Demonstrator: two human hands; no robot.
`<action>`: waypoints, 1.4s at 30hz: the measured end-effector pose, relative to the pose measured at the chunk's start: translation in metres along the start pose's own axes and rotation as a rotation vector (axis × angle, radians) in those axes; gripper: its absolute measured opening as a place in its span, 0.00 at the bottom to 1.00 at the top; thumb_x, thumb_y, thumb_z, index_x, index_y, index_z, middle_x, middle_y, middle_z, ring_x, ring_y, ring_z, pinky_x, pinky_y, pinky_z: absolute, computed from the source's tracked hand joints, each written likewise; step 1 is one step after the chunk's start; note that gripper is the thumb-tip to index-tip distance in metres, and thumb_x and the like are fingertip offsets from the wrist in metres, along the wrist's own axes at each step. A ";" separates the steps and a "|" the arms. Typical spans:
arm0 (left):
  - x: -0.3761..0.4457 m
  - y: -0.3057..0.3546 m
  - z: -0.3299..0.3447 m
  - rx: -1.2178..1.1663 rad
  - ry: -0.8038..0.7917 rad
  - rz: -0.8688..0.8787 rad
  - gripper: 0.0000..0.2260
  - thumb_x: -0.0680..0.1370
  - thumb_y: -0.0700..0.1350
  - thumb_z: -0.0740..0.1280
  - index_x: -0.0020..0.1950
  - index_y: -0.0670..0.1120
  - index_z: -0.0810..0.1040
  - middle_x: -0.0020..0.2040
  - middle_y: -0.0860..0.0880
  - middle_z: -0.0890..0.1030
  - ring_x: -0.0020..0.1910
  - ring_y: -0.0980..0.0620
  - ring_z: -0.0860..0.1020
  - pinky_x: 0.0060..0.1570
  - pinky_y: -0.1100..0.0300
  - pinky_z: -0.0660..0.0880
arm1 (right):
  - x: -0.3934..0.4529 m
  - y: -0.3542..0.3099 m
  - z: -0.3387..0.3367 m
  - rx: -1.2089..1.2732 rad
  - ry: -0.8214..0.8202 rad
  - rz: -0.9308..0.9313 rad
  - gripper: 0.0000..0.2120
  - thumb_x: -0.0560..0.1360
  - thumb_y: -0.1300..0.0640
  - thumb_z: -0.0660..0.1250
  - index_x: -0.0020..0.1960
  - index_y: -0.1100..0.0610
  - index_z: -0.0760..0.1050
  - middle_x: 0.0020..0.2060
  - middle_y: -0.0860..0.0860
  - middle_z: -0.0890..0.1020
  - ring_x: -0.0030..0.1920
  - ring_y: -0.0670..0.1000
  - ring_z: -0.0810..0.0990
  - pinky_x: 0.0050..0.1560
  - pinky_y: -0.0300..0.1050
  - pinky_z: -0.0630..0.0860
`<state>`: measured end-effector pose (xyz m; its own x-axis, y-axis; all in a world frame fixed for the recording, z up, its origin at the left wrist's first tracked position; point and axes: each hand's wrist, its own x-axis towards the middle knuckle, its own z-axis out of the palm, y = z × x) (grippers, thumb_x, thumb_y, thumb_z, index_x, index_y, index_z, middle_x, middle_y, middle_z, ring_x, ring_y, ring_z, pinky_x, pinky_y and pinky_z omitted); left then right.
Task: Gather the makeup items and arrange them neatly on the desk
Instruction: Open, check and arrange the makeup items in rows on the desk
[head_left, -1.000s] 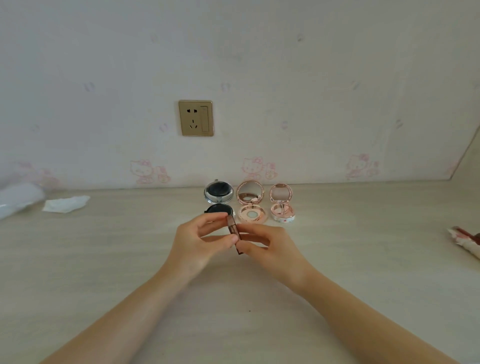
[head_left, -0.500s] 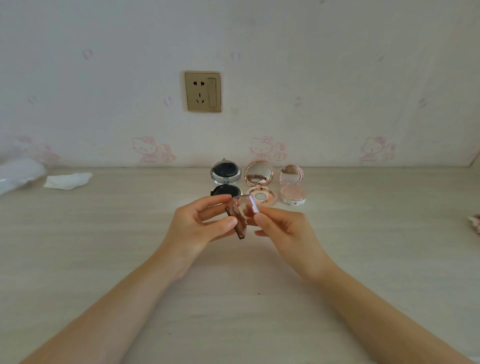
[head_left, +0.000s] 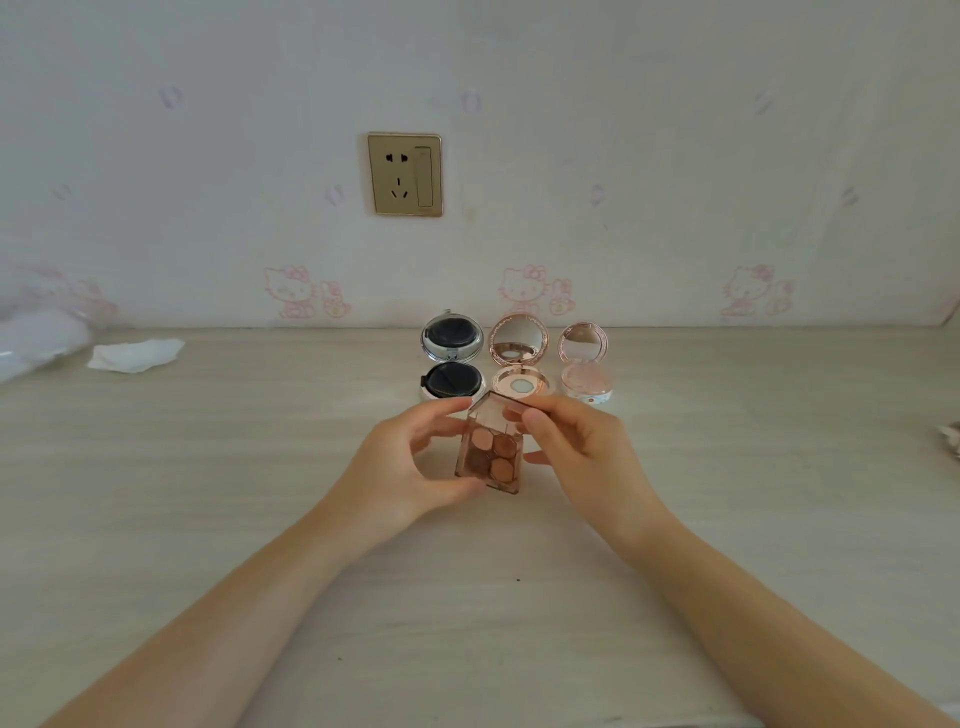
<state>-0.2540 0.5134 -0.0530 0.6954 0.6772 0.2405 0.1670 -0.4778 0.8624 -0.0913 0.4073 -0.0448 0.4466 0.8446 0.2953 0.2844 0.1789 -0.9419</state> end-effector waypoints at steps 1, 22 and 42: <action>0.000 -0.002 0.001 0.077 0.004 0.008 0.34 0.63 0.47 0.78 0.67 0.55 0.73 0.58 0.58 0.81 0.60 0.65 0.75 0.63 0.66 0.67 | 0.000 0.001 0.000 -0.029 -0.001 -0.008 0.11 0.79 0.60 0.62 0.50 0.46 0.79 0.49 0.46 0.84 0.52 0.45 0.81 0.51 0.47 0.81; 0.010 -0.023 -0.035 0.258 -0.100 -0.107 0.35 0.63 0.55 0.80 0.68 0.53 0.74 0.60 0.63 0.78 0.61 0.69 0.72 0.62 0.73 0.65 | 0.044 0.012 0.027 -0.203 -0.162 0.095 0.10 0.80 0.59 0.59 0.54 0.54 0.79 0.44 0.47 0.85 0.45 0.47 0.83 0.42 0.30 0.73; 0.014 -0.033 -0.033 0.305 0.070 -0.053 0.30 0.66 0.50 0.79 0.67 0.52 0.75 0.61 0.58 0.79 0.60 0.64 0.75 0.61 0.70 0.67 | 0.071 0.003 0.045 -0.344 -0.032 0.046 0.08 0.77 0.62 0.63 0.51 0.56 0.80 0.43 0.50 0.84 0.47 0.47 0.82 0.53 0.48 0.79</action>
<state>-0.2724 0.5570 -0.0636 0.6320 0.7375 0.2382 0.4111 -0.5795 0.7037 -0.0972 0.4902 -0.0338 0.4401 0.8643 0.2434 0.5364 -0.0357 -0.8432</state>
